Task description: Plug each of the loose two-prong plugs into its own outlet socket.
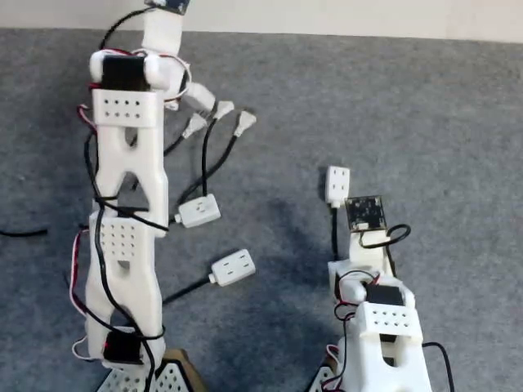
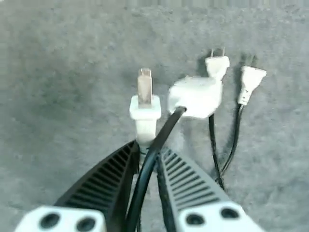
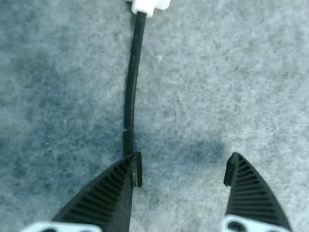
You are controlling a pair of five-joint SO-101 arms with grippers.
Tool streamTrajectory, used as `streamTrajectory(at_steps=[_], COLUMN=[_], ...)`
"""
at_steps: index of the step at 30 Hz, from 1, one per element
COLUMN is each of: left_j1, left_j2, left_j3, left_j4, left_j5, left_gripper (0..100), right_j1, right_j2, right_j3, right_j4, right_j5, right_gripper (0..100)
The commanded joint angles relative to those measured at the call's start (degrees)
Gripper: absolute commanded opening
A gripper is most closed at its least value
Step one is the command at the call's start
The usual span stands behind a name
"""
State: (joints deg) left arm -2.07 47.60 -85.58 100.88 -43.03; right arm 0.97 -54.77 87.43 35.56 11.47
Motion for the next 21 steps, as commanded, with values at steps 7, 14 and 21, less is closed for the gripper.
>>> streamTrajectory(at_steps=[7,14,21], left_j1=[3.7,9.5,22.2], left_j2=[-9.3,-13.0,-22.5], left_j3=[10.6,27.8,32.5], left_j4=[0.4,0.4,0.4], left_j5=[2.4,2.0,1.9], left_gripper=[0,0,0], right_j1=[6.5,21.7,25.5], right_j2=[-1.0,-1.1,-1.1], right_j3=[-1.5,-18.4,-26.2], right_j4=[0.7,16.6,25.5], right_j5=[0.6,0.8,0.7], right_gripper=[27.1,27.1,27.1])
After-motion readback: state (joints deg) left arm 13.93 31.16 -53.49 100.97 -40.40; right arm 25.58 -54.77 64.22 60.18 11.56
